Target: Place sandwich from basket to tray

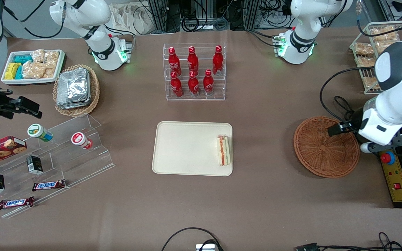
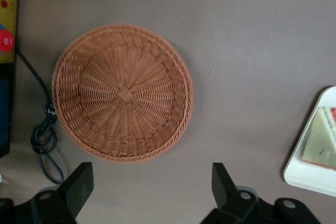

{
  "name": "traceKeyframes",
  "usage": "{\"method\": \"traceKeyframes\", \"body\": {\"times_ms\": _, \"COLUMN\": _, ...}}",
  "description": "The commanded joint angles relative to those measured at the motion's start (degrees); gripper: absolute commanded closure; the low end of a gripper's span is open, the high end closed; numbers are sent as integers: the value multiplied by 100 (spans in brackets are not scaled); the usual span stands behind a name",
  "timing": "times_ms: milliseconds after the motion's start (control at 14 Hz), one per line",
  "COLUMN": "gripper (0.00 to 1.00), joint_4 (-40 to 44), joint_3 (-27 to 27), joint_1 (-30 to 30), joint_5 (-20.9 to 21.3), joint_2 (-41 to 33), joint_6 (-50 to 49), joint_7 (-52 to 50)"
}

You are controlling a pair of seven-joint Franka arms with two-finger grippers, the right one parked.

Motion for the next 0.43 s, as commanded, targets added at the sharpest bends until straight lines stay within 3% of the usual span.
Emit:
{"method": "traceKeyframes", "body": {"times_ms": 0, "gripper": 0, "joint_4": 480, "joint_3": -80, "joint_1": 15, "joint_5": 147, "joint_2": 250, "joint_6": -146, "joint_7": 99}}
{"method": "traceKeyframes", "body": {"times_ms": 357, "gripper": 0, "joint_4": 797, "joint_3": -80, "joint_1": 15, "joint_5": 130, "joint_2": 426, "joint_6": -155, "joint_7": 91}}
